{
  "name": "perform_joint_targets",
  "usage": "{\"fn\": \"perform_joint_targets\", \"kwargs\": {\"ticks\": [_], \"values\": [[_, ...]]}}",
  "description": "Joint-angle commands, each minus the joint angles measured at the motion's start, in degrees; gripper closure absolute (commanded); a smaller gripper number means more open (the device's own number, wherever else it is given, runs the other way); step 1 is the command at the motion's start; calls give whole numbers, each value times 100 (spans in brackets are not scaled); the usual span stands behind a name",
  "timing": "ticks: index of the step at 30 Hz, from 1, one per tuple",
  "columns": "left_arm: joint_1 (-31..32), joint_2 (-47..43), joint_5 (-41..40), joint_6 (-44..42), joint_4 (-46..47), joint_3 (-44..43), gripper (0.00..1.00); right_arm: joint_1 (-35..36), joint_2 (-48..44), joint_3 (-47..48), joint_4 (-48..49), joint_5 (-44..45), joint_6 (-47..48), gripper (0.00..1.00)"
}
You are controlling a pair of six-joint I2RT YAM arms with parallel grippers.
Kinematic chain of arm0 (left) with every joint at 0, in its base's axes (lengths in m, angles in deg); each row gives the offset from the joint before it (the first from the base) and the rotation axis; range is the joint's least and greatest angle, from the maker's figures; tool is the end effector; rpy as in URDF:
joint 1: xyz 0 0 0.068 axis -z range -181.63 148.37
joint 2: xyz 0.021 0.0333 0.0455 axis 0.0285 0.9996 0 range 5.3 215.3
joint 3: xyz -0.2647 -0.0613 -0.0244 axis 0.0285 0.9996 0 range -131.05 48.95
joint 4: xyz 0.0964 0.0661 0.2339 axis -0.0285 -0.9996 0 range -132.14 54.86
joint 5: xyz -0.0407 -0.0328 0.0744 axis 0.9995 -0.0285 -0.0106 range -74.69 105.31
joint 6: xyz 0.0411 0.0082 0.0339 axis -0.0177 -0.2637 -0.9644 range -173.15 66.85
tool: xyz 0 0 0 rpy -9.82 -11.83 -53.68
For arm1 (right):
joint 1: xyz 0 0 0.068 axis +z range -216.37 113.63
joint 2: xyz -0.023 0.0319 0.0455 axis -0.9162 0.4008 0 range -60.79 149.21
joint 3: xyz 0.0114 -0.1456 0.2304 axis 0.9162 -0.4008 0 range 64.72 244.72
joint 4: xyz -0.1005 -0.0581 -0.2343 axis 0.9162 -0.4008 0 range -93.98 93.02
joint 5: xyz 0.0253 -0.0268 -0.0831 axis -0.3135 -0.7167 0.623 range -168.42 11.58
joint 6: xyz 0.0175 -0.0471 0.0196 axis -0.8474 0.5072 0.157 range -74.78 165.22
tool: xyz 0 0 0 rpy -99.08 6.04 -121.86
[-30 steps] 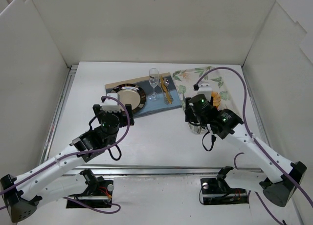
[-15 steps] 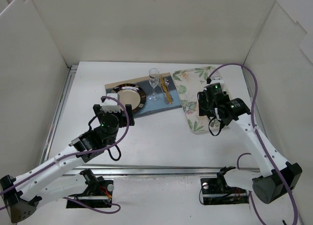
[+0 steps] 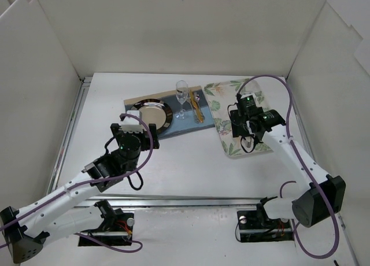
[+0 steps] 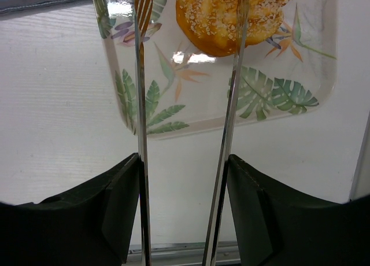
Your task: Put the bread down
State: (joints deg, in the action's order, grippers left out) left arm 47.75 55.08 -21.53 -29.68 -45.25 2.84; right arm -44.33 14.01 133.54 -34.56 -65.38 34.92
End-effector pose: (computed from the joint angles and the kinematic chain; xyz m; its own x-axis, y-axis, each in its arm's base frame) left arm 0.1447 -0.1361 0.3349 -0.2331 -0.2177 -0.9478 0.1476 0.9554 -0.2558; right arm 0.2621 0.0974 0.3274 -0.6667 -0.0820 -0.7408 -0.0963 0.9951 -0.0234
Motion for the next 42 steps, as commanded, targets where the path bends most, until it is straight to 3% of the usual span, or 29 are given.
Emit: {"fn": "perform_joint_targets", "kwargs": {"ticks": [1, 24, 36, 42], "values": [[1, 23, 10, 53, 229, -135, 0, -51, 86, 237, 242, -12, 134, 45], [1, 93, -25, 35, 229, -162, 0, -121, 790, 492, 287, 436, 152, 45], [1, 58, -34, 44, 229, -144, 0, -104, 922, 484, 313, 568, 108, 50], [1, 32, -34, 44, 220, -144, 0, -112, 983, 466, 313, 569, 108, 59]]}}
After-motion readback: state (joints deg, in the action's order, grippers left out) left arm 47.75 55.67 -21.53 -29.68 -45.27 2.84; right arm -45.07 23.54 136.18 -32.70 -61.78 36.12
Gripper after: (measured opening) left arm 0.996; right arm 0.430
